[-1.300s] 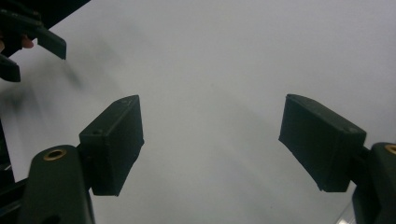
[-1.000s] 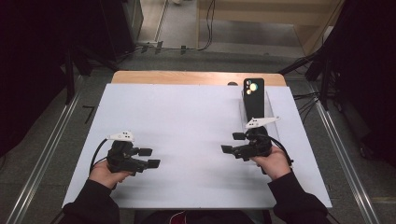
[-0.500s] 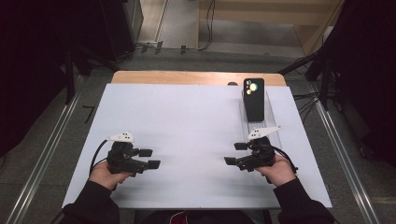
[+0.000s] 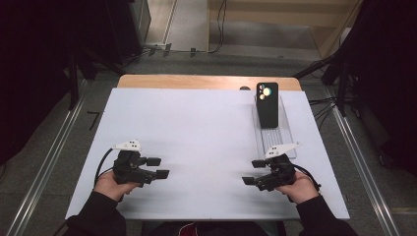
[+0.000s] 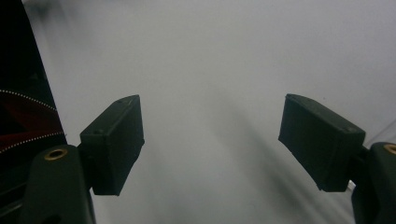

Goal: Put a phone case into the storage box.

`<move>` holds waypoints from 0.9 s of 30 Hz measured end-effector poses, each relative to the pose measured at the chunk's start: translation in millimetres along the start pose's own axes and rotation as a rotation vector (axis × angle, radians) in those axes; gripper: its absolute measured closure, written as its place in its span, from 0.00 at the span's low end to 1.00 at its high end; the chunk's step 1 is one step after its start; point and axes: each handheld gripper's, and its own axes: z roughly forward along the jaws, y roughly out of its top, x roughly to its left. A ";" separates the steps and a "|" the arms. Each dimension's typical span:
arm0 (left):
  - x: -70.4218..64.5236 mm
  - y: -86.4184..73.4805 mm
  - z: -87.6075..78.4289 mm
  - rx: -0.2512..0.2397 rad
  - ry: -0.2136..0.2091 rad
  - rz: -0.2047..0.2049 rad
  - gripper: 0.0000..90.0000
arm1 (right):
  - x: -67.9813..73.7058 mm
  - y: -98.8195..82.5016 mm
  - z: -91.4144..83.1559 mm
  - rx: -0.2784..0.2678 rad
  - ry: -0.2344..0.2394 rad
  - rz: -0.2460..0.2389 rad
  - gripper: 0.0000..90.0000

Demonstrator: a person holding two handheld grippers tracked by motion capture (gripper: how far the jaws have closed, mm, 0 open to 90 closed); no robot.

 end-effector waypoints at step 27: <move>0.2 -2.9 3.2 0.016 -0.005 0.006 0.34 | -14.9 -21.2 -8.5 0.012 -0.029 0.048 0.22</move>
